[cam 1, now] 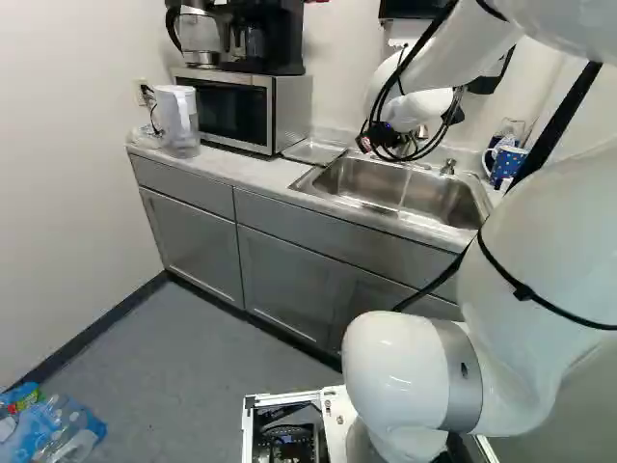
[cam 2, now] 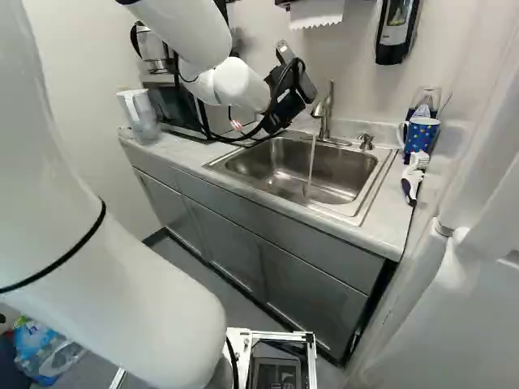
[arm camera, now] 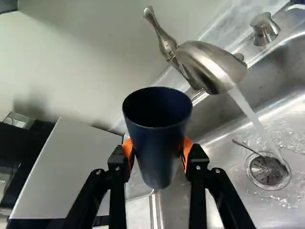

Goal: Rinse the cup and place it in the tray

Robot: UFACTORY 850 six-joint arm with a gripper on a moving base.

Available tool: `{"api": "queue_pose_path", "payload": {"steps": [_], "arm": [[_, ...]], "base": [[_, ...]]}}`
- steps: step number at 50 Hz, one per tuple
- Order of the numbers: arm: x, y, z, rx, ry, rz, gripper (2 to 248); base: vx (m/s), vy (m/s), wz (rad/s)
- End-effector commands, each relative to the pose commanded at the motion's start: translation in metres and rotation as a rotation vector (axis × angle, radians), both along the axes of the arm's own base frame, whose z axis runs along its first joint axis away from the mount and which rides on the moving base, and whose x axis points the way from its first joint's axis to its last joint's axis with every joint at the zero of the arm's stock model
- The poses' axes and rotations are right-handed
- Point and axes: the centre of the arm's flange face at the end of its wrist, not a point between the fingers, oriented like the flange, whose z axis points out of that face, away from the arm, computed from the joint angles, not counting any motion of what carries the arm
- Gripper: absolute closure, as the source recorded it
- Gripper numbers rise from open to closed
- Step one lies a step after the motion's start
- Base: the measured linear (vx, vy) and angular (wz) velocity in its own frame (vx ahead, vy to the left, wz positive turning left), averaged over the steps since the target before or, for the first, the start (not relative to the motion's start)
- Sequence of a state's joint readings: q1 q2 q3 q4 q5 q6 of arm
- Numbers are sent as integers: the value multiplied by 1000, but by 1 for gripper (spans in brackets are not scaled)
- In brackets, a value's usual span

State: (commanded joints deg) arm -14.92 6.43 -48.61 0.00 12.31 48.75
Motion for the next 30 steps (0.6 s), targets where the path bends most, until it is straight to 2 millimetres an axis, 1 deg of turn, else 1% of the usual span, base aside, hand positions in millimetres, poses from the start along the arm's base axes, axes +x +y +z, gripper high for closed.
{"api": "queue_pose_path", "payload": {"steps": [30], "arm": [[0,0,0,-282,75,122,130]], "base": [[0,0,0]]}}
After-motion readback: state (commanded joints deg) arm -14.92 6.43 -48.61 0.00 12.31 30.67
